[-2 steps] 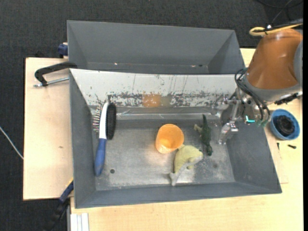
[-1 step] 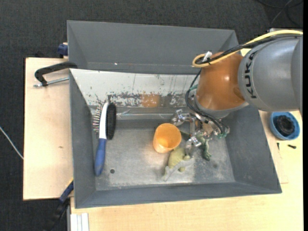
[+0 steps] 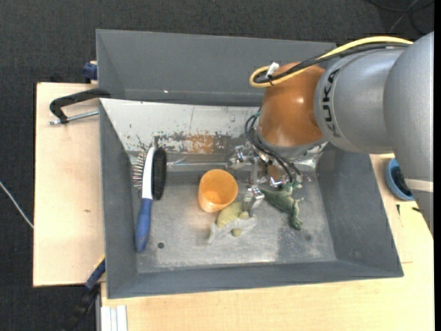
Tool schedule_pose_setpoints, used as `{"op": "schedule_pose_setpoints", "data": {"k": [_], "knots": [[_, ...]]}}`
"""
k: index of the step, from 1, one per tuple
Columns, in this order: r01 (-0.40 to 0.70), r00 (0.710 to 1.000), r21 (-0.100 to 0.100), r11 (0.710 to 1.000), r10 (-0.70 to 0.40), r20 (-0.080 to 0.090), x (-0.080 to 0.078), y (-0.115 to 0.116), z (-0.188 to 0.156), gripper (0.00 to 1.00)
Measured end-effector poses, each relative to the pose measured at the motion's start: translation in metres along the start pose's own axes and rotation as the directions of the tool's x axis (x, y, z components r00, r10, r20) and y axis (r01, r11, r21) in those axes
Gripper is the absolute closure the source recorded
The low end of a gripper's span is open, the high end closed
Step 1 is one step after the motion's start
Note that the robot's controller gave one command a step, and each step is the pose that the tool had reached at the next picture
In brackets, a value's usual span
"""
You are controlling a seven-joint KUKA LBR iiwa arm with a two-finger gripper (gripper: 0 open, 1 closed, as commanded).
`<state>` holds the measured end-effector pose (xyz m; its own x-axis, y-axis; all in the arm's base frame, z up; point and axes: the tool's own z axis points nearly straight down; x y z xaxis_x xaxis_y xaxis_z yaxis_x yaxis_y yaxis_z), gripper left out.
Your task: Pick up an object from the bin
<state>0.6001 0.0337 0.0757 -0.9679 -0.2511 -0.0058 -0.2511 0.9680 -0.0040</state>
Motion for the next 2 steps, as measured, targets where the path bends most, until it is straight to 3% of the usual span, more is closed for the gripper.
{"op": "schedule_pose_setpoints", "data": {"k": [1,2], "knots": [[-0.099,0.995,-0.002,0.995,0.099,0.005,-0.019,0.053,-0.001,0.0],[0.046,0.999,-0.005,0.999,-0.046,-0.001,0.012,0.066,-0.051,0.0]]}}
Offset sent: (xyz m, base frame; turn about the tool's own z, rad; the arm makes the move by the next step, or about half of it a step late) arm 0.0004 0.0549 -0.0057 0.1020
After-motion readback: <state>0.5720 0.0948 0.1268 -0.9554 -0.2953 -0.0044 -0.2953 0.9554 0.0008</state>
